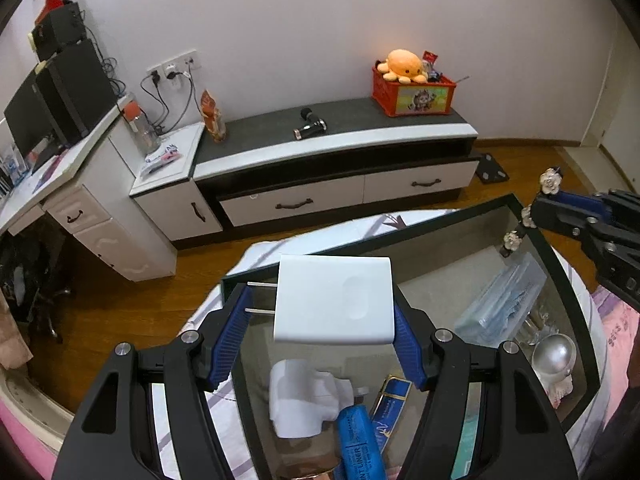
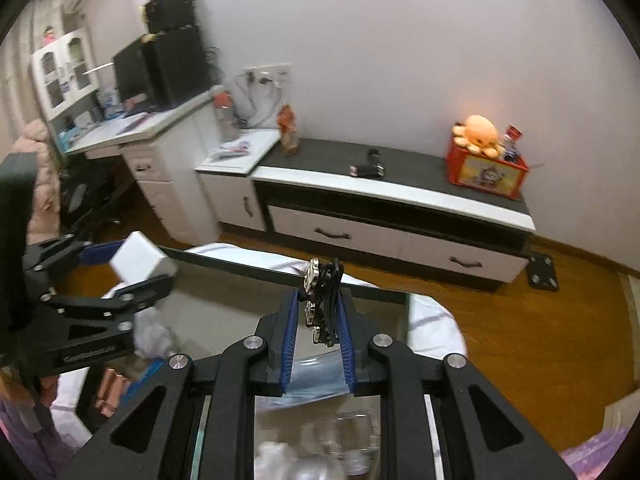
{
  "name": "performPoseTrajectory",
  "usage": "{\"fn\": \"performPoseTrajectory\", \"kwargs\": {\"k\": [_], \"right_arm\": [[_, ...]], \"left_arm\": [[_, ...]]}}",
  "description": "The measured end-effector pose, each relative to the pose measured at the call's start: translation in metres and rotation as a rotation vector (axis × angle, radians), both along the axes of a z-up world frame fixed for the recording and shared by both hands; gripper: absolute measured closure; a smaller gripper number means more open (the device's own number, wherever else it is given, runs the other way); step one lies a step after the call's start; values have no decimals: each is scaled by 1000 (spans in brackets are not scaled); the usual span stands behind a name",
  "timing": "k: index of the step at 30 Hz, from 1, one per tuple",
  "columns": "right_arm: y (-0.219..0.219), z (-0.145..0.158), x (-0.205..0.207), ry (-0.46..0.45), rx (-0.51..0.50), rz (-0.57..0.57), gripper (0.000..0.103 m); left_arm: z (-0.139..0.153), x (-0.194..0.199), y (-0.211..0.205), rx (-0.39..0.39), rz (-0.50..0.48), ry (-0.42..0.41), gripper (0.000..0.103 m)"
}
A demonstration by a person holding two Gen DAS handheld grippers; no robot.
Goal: Organize rigid objects
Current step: 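Carry the white plug and black hair clip into the box and release both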
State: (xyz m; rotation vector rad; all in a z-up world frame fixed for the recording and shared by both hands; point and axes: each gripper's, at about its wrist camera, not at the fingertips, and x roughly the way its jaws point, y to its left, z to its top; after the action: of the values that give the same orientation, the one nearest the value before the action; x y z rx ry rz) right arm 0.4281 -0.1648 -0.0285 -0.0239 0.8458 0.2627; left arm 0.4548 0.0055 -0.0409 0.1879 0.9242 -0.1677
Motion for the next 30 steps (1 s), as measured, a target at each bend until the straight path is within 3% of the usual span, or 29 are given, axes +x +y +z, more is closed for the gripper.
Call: {"fn": "performPoseTrajectory", "kwargs": {"k": [9, 11, 12, 13, 16, 20, 30], "right_arm": [[-4, -35, 26, 130, -41, -28, 80], [-5, -36, 25, 146, -43, -33, 52], [-5, -35, 24, 142, -47, -35, 23], [-5, -33, 22, 123, -50, -40, 15], [1, -26, 16, 99, -83, -31, 15], [6, -22, 10, 90, -78, -15, 15], [1, -10, 5, 62, -36, -17, 15]], "left_arm": [[-13, 7, 4, 21, 13, 31, 36], [-14, 8, 5, 21, 18, 31, 36], [-14, 8, 6, 21, 19, 33, 36], [-16, 9, 6, 18, 21, 41, 35], [-19, 14, 8, 15, 32, 54, 34], [-17, 14, 10, 41, 51, 46, 7], [-22, 15, 15, 72, 76, 68, 1]]}}
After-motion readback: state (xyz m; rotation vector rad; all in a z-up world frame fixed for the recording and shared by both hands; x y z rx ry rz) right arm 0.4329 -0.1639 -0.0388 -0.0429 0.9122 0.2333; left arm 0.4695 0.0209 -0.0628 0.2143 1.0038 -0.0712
